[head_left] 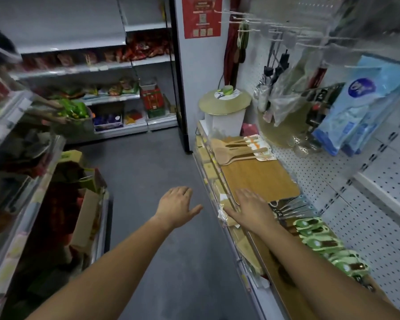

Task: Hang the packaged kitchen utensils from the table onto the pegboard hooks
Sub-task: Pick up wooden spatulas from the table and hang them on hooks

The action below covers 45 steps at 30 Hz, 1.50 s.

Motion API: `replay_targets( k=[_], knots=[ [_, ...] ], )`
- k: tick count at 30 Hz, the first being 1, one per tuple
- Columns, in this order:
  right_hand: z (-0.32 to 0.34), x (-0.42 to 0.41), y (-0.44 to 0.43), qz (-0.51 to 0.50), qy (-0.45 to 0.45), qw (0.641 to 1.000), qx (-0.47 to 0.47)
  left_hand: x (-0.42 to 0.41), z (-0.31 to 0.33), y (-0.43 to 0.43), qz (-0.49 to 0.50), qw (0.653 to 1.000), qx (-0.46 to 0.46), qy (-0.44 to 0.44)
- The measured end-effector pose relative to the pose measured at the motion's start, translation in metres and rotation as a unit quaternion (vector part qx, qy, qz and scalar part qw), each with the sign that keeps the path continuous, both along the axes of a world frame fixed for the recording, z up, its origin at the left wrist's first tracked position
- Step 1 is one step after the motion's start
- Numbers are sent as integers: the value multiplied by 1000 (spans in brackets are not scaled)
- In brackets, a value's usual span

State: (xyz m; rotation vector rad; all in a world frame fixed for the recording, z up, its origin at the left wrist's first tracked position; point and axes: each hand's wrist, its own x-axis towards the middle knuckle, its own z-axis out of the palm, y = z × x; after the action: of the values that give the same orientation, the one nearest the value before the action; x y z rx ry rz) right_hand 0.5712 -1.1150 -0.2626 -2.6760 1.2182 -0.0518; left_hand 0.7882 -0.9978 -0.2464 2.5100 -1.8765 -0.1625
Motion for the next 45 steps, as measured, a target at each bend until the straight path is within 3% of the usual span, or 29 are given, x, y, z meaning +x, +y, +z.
replay_targets(
  k=[11,26,45],
  knots=[
    [-1,87,-127,-21,1,1000,20,79,-1,-131,-23,1000,-13,7],
    [-65,236,-237,-180,23,981,71,257,-77,-300,-149,987,34,42],
    [-177,221,-356,-435,-11,874,216,225,-186,-532,-341,927,132,86]
  ],
)
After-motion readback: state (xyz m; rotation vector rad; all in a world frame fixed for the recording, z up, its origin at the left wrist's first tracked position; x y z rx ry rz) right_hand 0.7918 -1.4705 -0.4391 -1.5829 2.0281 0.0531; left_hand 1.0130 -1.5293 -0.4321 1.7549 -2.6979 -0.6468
